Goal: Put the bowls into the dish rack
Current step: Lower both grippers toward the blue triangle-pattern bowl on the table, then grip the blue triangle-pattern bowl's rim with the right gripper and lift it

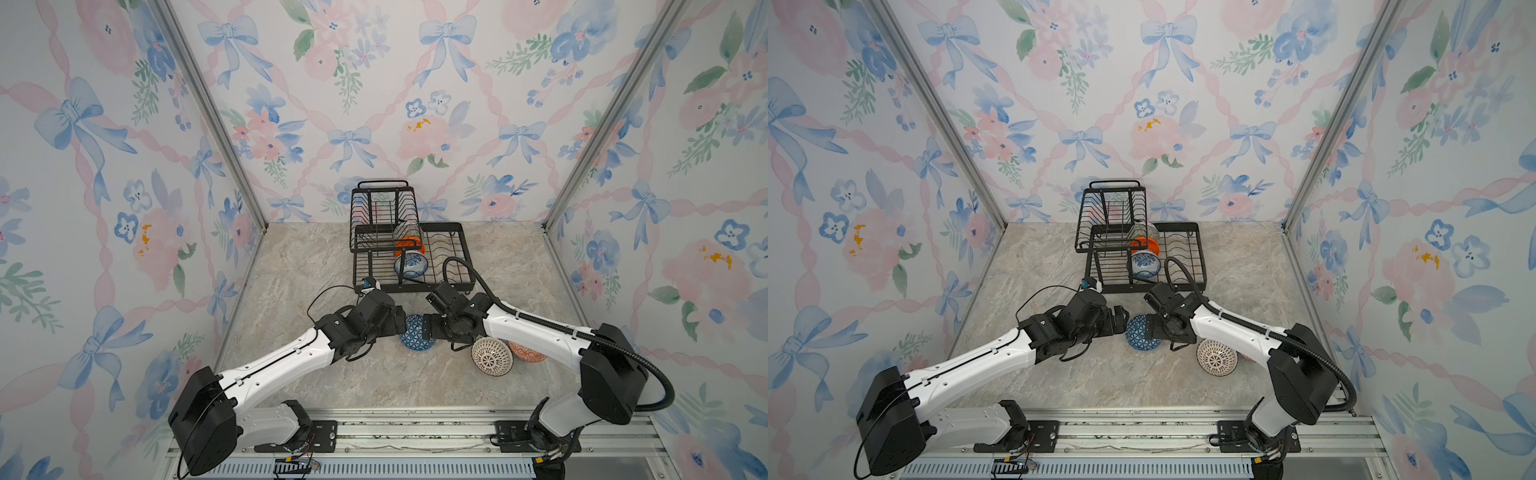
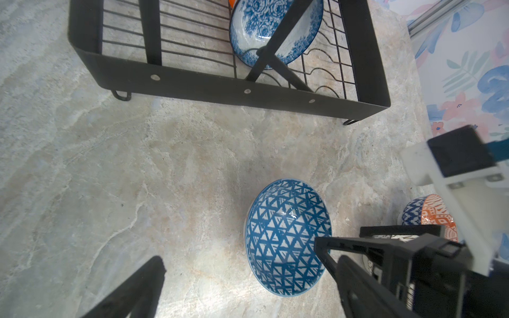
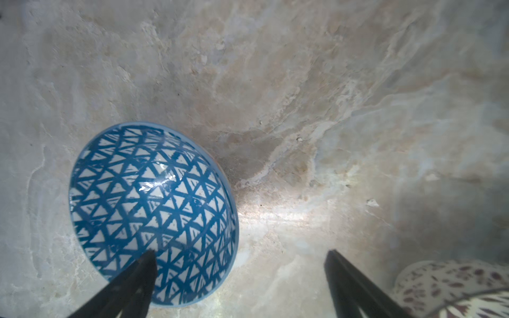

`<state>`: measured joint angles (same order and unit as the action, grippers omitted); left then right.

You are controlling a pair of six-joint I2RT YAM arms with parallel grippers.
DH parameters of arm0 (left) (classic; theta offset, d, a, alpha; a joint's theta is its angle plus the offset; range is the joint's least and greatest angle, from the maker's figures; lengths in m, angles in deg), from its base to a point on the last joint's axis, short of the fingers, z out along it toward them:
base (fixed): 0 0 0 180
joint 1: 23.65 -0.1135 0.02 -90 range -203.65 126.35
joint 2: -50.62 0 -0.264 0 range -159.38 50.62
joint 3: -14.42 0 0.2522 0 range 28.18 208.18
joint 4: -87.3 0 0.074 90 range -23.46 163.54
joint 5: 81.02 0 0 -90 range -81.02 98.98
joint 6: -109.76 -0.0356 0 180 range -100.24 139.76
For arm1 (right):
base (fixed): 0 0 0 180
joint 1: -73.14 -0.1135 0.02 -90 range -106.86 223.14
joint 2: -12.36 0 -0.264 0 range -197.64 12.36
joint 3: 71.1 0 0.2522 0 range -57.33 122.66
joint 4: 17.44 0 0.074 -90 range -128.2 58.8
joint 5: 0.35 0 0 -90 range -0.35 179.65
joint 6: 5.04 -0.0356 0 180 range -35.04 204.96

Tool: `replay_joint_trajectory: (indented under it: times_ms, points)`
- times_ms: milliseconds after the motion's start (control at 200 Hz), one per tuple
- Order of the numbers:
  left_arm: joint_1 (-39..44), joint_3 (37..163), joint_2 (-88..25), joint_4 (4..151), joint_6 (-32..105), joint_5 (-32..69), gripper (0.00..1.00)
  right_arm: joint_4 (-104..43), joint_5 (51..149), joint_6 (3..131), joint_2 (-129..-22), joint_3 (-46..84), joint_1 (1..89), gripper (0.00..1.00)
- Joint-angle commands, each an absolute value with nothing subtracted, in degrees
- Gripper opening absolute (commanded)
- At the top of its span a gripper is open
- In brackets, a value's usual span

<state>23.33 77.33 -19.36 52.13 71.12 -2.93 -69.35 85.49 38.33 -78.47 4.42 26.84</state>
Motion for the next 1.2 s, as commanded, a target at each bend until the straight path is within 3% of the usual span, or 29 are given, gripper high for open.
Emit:
replay_joint_trajectory:
  times_ms: [0,545,825,930,1195]
  points:
    - [22.8,76.1,-18.6,51.0,73.3,-2.8,0.98,-68.1,88.1,37.7,-80.7,5.9,26.0,0.93]
    - [20.8,68.7,-11.9,51.1,76.4,0.5,0.98,-65.8,86.9,31.7,-85.8,5.2,25.0,0.70]
    - [20.4,67.9,-9.0,51.1,78.1,0.4,0.98,-66.8,85.4,32.2,-86.0,6.1,25.2,0.50]
    - [20.2,68.0,-9.6,51.0,77.1,0.4,0.98,-67.2,85.3,32.5,-86.4,6.4,25.3,0.37]
    - [20.1,68.5,-10.6,51.1,76.6,2.3,0.98,-69.6,83.7,32.4,-84.2,7.4,25.3,0.15]
